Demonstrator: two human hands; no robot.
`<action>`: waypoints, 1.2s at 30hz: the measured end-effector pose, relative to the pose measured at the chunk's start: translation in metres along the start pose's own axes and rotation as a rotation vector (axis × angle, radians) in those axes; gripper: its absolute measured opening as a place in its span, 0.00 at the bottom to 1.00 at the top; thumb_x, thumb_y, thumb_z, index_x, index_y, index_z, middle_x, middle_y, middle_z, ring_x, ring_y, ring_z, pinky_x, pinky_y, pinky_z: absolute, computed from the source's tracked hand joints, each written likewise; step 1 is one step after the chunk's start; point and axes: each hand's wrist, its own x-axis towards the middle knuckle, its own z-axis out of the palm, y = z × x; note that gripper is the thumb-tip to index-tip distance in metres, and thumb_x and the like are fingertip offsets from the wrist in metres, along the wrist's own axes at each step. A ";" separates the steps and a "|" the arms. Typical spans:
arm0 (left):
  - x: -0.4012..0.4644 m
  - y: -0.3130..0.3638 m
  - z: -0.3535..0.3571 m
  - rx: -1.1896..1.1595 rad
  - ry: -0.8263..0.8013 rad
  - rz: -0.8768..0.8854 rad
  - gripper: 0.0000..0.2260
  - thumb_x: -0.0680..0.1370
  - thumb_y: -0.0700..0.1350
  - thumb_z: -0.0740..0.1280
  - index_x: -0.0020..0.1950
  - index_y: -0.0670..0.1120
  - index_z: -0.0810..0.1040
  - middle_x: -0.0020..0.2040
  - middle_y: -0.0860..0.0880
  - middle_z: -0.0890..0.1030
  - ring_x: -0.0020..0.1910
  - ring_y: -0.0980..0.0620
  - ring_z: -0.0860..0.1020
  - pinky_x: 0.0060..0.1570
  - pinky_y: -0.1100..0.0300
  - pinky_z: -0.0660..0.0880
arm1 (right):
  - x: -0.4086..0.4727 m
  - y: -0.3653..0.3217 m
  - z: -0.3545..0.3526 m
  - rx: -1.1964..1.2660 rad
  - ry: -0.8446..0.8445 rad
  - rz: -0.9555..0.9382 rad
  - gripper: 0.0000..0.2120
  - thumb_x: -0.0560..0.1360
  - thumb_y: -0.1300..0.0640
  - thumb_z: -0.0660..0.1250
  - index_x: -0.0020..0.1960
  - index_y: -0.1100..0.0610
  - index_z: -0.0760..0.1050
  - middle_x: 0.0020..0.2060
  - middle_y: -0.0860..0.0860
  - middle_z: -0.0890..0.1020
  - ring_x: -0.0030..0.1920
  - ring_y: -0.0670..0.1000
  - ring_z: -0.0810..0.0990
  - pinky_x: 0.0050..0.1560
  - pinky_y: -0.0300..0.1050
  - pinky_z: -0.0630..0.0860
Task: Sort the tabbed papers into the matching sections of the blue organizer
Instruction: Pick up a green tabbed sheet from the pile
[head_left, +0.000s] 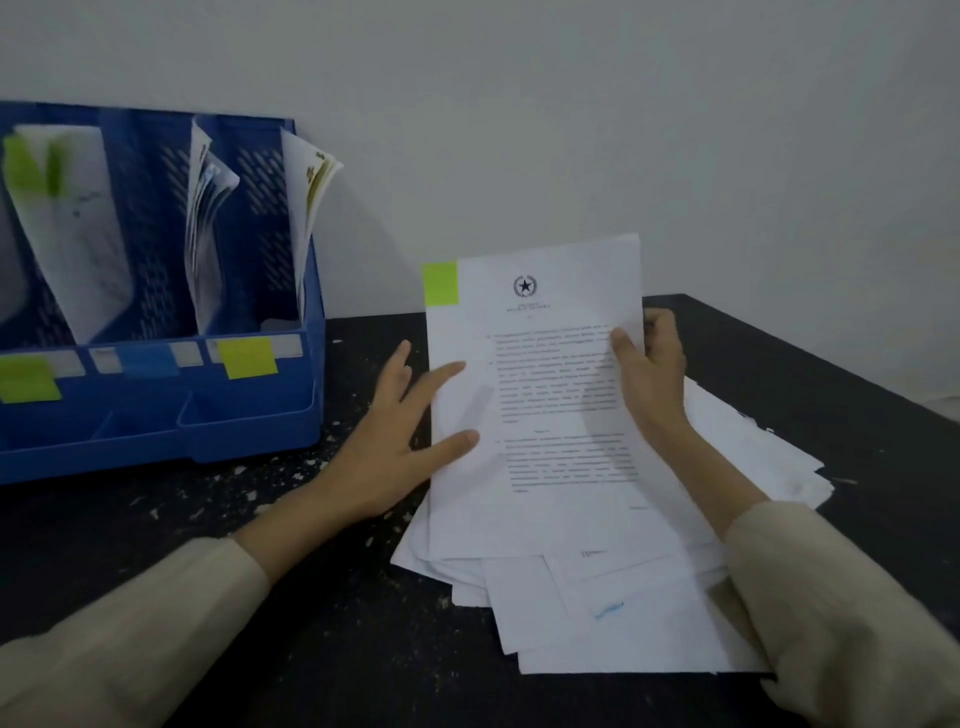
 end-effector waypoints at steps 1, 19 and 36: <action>0.003 0.002 -0.005 -0.042 0.040 -0.013 0.32 0.70 0.59 0.67 0.71 0.66 0.57 0.77 0.56 0.41 0.72 0.62 0.49 0.71 0.58 0.52 | -0.001 -0.006 0.002 0.060 0.015 -0.008 0.05 0.79 0.62 0.60 0.53 0.57 0.66 0.45 0.47 0.76 0.45 0.46 0.76 0.43 0.34 0.73; -0.005 0.015 -0.172 -0.021 0.451 0.156 0.20 0.76 0.31 0.64 0.54 0.56 0.76 0.53 0.71 0.76 0.56 0.69 0.73 0.55 0.68 0.70 | -0.006 -0.137 0.095 0.394 -0.260 -0.174 0.10 0.78 0.66 0.57 0.55 0.53 0.63 0.45 0.46 0.77 0.42 0.43 0.77 0.39 0.35 0.77; -0.119 -0.030 -0.295 0.277 0.952 -0.112 0.28 0.70 0.26 0.63 0.42 0.62 0.81 0.45 0.68 0.81 0.55 0.60 0.77 0.60 0.71 0.67 | -0.063 -0.212 0.224 0.049 -0.755 -0.828 0.14 0.78 0.64 0.59 0.63 0.61 0.69 0.45 0.55 0.77 0.36 0.48 0.71 0.43 0.43 0.72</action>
